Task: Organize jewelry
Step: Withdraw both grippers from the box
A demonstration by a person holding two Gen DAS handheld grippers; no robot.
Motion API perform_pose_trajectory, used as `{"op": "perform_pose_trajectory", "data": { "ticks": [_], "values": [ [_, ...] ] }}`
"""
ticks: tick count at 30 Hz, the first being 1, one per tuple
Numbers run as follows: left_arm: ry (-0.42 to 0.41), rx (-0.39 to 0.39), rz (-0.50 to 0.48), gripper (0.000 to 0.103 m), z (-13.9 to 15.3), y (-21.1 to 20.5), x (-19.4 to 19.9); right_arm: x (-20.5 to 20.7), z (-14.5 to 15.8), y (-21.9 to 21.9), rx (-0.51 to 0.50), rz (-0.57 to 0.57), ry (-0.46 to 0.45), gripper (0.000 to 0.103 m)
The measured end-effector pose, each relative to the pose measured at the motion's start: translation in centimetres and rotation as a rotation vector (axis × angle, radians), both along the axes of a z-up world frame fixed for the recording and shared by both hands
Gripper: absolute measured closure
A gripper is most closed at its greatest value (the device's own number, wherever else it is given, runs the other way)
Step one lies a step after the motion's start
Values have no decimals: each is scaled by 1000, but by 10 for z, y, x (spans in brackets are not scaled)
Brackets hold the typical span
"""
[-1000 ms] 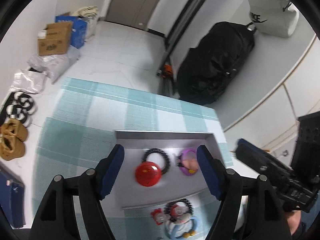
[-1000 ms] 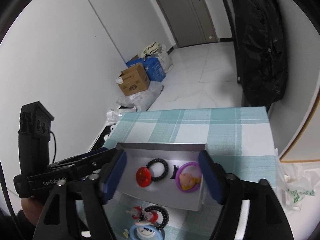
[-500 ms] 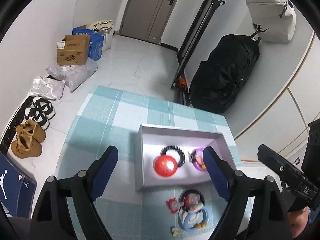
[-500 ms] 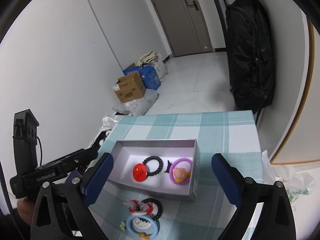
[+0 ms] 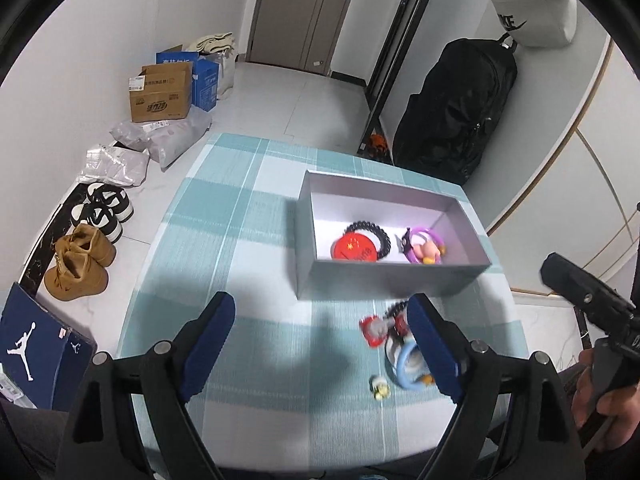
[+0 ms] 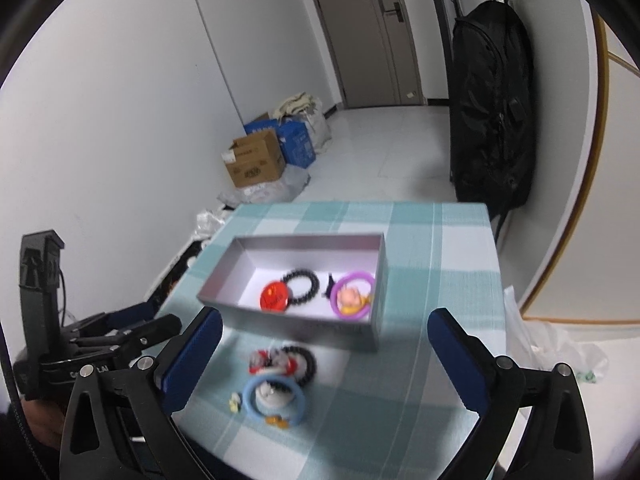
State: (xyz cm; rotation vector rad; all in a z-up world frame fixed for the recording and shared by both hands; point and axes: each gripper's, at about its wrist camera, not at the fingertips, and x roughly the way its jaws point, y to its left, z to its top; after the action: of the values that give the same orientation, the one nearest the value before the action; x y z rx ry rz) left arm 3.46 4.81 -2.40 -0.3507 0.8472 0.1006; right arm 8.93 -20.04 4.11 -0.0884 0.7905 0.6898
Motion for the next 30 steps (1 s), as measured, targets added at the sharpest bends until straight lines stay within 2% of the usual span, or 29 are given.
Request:
{"op": "perform_pose_trajectory", "data": {
  "ticks": [6, 9, 18, 25, 30],
  "values": [
    [16, 92, -19, 18, -5, -15, -13, -14, -20, 8, -40, 3, 70, 0],
    [20, 84, -6, 18, -5, -14, -19, -18, -29, 12, -57, 8, 103, 0],
    [27, 96, 10, 18, -8, -8, -27, -34, -55, 29, -169, 59, 129, 0],
    [48, 85, 17, 18, -12, -1, -27, -43, -74, 44, -276, 100, 109, 1],
    [60, 75, 30, 18, -14, 4, -26, -47, -81, 52, -310, 126, 97, 1]
  ]
}}
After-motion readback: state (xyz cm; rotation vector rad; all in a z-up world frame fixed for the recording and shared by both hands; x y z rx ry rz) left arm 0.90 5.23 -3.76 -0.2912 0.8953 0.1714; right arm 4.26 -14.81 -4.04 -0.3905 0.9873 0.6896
